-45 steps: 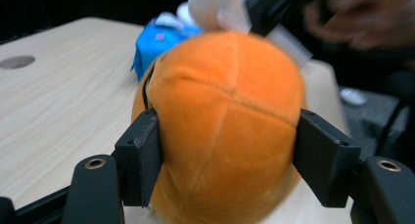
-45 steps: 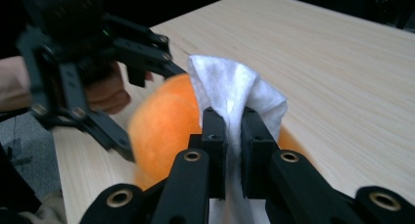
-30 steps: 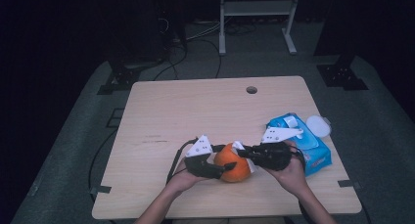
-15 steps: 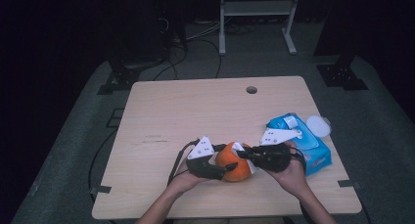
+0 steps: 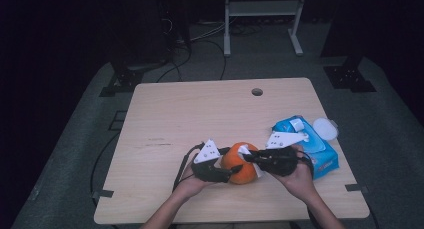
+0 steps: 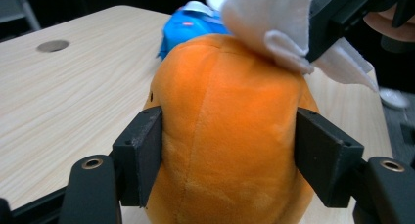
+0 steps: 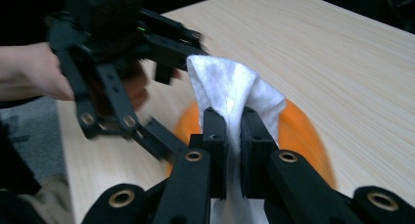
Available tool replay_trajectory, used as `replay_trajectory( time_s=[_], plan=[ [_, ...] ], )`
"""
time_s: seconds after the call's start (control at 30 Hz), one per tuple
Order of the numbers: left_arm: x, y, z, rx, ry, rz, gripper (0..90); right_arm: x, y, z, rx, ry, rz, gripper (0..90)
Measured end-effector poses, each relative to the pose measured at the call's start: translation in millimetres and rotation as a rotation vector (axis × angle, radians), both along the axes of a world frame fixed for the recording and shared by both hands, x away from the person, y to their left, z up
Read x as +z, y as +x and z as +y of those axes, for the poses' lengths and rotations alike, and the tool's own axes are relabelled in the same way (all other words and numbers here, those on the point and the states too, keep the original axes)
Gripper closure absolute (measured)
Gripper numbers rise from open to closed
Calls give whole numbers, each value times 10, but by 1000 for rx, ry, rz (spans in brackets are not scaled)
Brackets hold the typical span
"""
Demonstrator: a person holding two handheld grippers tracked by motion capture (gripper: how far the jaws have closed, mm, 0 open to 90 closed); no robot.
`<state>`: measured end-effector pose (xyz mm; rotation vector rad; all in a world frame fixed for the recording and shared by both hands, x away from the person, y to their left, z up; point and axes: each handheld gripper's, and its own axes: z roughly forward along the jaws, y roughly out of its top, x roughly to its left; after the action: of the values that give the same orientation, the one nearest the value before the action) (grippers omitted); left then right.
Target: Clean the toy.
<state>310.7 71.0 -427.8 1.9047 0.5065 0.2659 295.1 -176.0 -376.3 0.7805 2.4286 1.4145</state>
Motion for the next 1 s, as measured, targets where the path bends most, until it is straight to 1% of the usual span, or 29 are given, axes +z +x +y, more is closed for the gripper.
replay_trajectory(
  time_s=[0.03,0.07,0.13,0.17,0.23,0.27,0.33,0.4,0.47,0.53,0.6,0.63,0.7,0.73,0.77,0.8,0.9,0.97,1.0],
  plan=[
    [-2,10,9,8,-7,13,319,-21,24,-47,-14,1,8,829],
    [-4,15,7,11,-11,17,316,-46,40,-88,-25,6,25,829],
    [-3,2,-25,15,-5,12,307,-74,37,-117,-30,11,39,829],
    [-2,-3,-35,21,-6,14,305,-62,16,-97,-25,6,37,829],
    [-3,-5,-45,26,-13,20,305,-44,-12,-42,15,20,38,829],
    [-5,-11,-51,21,-8,15,305,-41,-28,3,33,23,39,829],
    [-3,-24,-50,14,2,3,305,-38,-46,72,33,-19,3,830],
    [-3,-29,-47,-1,0,3,304,-31,-13,41,12,0,8,830],
    [-3,-51,-61,-30,11,-12,303,-26,13,-24,-16,8,4,827],
    [5,-70,-66,-72,21,-19,294,-25,35,-91,-37,12,9,827],
    [20,-68,-54,-88,18,-22,271,-48,58,-155,-47,20,26,828],
    [21,-57,-54,-82,11,-17,240,-62,63,-174,-48,25,33,827],
    [-1,-17,-49,-53,22,-7,149,-72,66,-187,-46,17,31,827],
    [-29,6,-50,-45,12,9,110,-69,66,-189,-44,16,32,827],
    [-57,23,-49,-54,7,26,107,-66,63,-185,-43,16,33,827],
    [-84,25,-59,-68,1,32,130,-61,55,-172,-41,15,32,827],
    [-105,-7,-83,-79,16,13,206,-32,-6,-71,-26,-6,15,826],
    [-110,-21,-91,-83,21,4,239,-13,-46,4,4,-1,8,826],
    [-118,-35,-99,-84,21,3,252,-2,-73,65,27,-6,-3,826]
  ],
)
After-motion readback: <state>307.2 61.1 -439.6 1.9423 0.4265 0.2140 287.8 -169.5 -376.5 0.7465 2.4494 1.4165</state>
